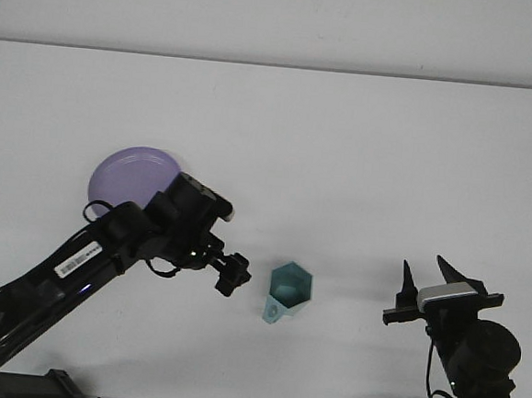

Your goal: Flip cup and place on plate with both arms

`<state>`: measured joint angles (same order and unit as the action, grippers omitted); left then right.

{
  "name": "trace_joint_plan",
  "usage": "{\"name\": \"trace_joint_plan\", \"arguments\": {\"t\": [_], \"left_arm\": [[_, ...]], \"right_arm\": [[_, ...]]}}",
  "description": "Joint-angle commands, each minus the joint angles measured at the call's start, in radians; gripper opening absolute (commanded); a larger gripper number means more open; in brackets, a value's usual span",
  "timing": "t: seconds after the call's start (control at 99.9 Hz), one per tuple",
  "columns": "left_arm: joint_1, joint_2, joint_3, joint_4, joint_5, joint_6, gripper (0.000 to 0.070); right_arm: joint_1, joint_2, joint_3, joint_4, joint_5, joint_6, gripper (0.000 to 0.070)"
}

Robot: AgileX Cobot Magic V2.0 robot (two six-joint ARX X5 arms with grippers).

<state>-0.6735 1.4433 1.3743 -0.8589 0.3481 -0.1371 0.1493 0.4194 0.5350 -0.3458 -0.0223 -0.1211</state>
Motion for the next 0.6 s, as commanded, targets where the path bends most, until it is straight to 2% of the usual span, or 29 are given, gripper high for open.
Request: {"name": "trace_joint_plan", "arguments": {"t": [0.0,0.31,0.591], "left_arm": [[-0.035,0.045,0.026,0.005,-0.003,0.016,0.0544],[-0.097,0.183,0.026,0.148,-0.007,-0.068,0.0552],[-0.116,0.256,0.026,0.218,-0.007,-0.092,0.0551]], "right_arm": [[0.001,-0.002,0.007,0.012,0.003,0.02,0.0372],[0.002,-0.002,0.007,0.012,0.002,0.02,0.0372],[0.002,-0.002,0.007,0.011,0.002,0.021,0.0372]]}}
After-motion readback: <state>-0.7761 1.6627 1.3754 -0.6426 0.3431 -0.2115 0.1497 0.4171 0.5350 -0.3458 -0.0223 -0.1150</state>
